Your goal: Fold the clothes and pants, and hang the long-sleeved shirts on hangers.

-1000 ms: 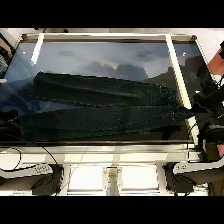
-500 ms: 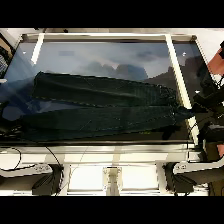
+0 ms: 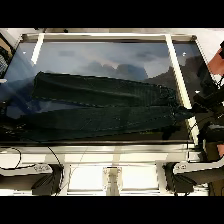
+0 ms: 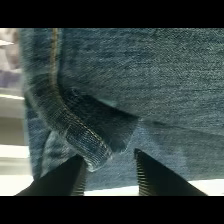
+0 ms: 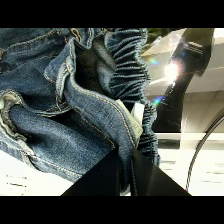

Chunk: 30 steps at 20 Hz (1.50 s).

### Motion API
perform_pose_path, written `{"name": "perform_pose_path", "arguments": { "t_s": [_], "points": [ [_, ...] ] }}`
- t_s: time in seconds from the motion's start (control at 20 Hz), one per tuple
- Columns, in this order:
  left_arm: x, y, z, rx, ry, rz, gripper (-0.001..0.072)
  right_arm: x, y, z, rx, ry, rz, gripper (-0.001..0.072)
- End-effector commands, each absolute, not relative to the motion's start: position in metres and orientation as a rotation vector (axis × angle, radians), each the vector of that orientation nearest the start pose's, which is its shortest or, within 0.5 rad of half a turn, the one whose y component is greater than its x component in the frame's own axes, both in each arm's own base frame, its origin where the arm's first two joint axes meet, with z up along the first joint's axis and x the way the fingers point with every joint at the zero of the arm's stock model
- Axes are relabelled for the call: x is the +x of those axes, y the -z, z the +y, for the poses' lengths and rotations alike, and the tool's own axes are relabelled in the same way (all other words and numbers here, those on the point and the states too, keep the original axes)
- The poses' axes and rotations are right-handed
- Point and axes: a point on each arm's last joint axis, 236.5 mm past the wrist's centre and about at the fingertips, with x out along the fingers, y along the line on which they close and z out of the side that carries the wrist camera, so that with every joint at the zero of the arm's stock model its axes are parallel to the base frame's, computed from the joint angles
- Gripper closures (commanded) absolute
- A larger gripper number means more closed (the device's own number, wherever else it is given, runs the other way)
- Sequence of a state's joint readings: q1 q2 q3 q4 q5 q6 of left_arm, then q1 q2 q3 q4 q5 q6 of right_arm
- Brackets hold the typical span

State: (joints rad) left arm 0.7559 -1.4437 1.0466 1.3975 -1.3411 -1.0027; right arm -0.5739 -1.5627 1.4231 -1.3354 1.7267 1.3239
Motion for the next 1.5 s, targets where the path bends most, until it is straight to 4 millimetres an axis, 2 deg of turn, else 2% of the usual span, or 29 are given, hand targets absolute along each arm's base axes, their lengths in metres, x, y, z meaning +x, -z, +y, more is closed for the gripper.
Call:
{"name": "perform_pose_path", "arguments": {
  "t_s": [0.0,0.15,0.25,0.45,0.55,0.6,0.7,0.8,0.85,0.9,1.0,1.1,1.25,1.45],
  "points": [
    [0.244,0.091,0.163,-0.400,0.029,1.602,0.0478,0.298,0.009,-0.127,0.530,-0.015,1.714,0.0670],
    [0.244,0.096,0.161,-0.405,0.032,1.611,0.0494,0.298,0.009,-0.127,0.530,-0.016,1.714,0.0670],
    [0.246,0.096,0.163,-0.400,0.025,1.603,0.0680,0.298,0.009,-0.127,0.530,-0.015,1.714,0.0670],
    [0.246,0.097,0.174,-0.403,-0.057,1.599,0.0686,0.296,0.008,-0.126,0.532,-0.019,1.722,0.0670],
    [0.246,0.087,0.185,-0.357,-0.094,1.585,0.0687,0.292,0.003,-0.116,0.547,-0.078,1.741,0.0671],
    [0.252,0.075,0.194,-0.328,-0.121,1.547,0.0686,0.291,-0.002,-0.108,0.567,-0.132,1.740,0.0671],
    [0.284,0.030,0.214,-0.282,-0.148,1.352,0.0686,0.306,-0.022,-0.091,0.630,-0.230,1.668,0.0671],
    [0.330,-0.044,0.227,-0.269,-0.126,1.027,0.0686,0.329,-0.050,-0.082,0.642,-0.310,1.542,0.0671],
    [0.344,-0.084,0.241,-0.292,-0.174,0.865,0.0687,0.336,-0.063,-0.081,0.619,-0.332,1.494,0.0671],
    [0.350,-0.119,0.254,-0.312,-0.219,0.735,0.0687,0.341,-0.075,-0.084,0.577,-0.332,1.454,0.0671],
    [0.345,-0.158,0.273,-0.327,-0.284,0.600,0.0687,0.348,-0.098,-0.090,0.533,-0.315,1.386,0.0671],
    [0.332,-0.175,0.288,-0.326,-0.345,0.549,0.0686,0.349,-0.121,-0.095,0.520,-0.305,1.315,0.0671],
    [0.316,-0.184,0.300,-0.344,-0.398,0.526,0.0686,0.332,-0.147,-0.116,0.507,-0.226,1.231,0.0671],
    [0.306,-0.196,0.303,-0.344,-0.431,0.499,0.0686,0.311,-0.189,-0.144,0.486,-0.068,1.073,0.0672]
  ]
}}
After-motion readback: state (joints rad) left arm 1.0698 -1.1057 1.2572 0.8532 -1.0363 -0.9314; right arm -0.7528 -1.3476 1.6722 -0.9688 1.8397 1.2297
